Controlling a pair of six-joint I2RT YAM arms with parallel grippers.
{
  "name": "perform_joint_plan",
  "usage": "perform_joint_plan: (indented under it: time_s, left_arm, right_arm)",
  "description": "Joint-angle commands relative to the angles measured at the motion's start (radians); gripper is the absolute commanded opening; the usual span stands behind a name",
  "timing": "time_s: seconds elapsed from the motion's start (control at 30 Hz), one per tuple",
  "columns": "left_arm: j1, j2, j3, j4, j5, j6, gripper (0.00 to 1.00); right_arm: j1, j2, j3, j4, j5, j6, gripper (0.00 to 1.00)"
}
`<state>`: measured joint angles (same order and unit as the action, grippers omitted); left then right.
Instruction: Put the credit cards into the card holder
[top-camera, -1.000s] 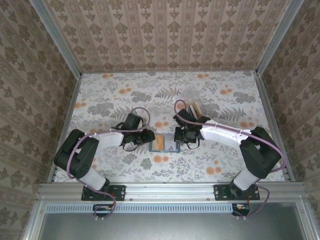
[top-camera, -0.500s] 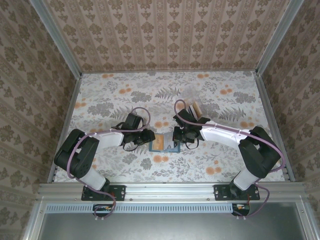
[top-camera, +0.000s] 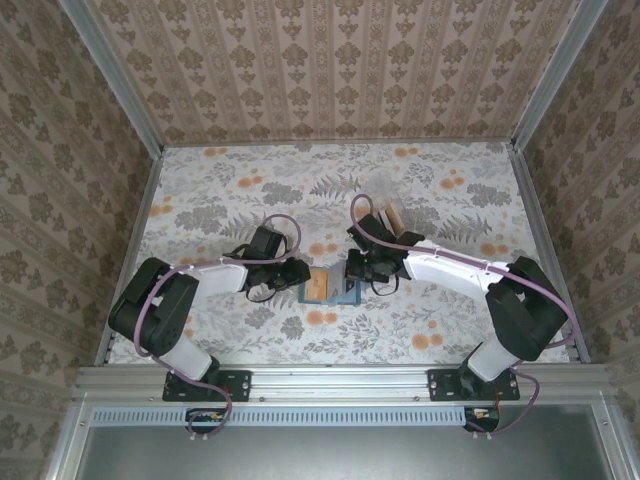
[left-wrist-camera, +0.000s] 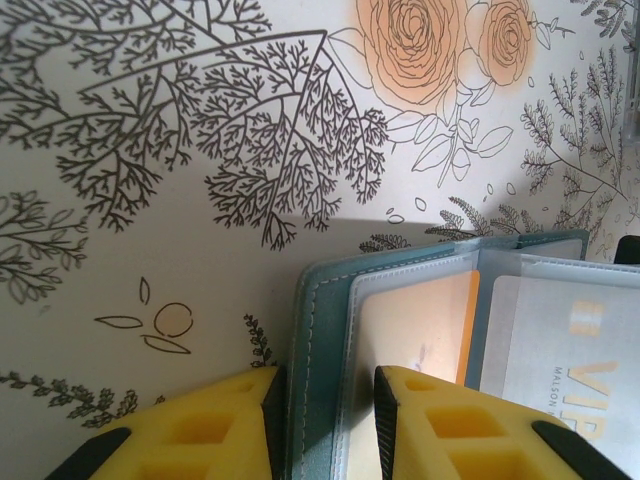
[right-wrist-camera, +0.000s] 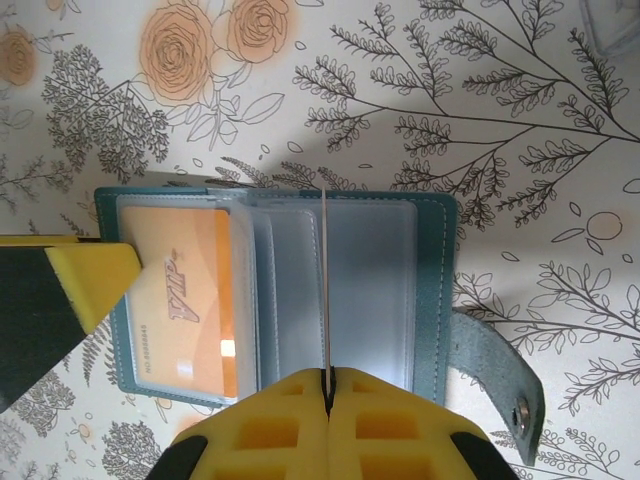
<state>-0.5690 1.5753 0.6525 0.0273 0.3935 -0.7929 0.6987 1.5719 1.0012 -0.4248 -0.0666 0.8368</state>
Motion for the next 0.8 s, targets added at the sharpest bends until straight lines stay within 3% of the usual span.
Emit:
perform_joint_plan:
  time_s: [0.0, 0.2, 0.43, 0.77]
  left_arm:
    - [-0.014, 0.027, 0.016, -0.022, 0.019, -0.005, 0.31]
    - [-0.015, 0.024, 0.016, -0.021, 0.018, -0.006, 0.31]
    - [-0.015, 0.021, 0.012, -0.023, 0.011, -0.005, 0.31]
    - [-0.015, 0.023, 0.01, -0.021, 0.013, -0.006, 0.31]
  right_arm:
    - [0.001, -0.027, 0.032, -0.018, -0.031, -0.017, 0.0]
    - [0.001, -0.021, 0.039, -0.052, 0.001, -0.016, 0.0]
    - [-0.002, -0.006, 0.071, -0.242, 0.172, -0.003, 0.0]
    - [-0.002, -0.031, -0.013, -0.031, 0.044, 0.003, 0.0]
